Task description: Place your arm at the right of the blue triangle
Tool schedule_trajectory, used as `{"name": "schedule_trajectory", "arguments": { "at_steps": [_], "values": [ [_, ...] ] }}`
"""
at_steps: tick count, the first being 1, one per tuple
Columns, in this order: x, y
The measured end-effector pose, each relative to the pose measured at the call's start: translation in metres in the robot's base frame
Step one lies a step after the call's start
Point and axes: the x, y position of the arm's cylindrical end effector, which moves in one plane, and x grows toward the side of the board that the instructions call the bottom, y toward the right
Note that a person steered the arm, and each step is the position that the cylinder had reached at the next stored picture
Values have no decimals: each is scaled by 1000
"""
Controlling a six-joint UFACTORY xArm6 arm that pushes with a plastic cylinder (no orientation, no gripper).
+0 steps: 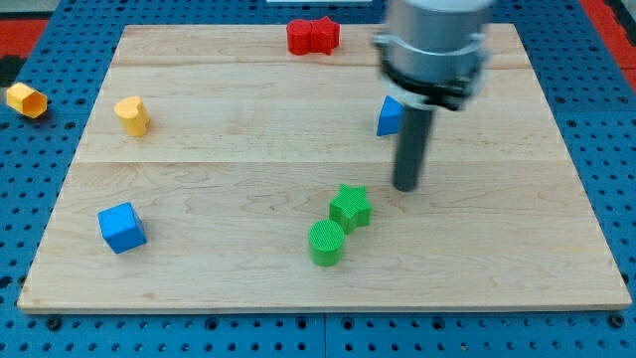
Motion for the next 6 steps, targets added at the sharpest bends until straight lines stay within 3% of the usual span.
{"name": "schedule_trajectory", "arguments": {
  "at_steps": [1, 2, 3, 5, 6],
  "values": [
    [33, -9],
    [19, -64],
    [14, -34],
    [-52, 62],
    [-107, 58]
  ]
}}
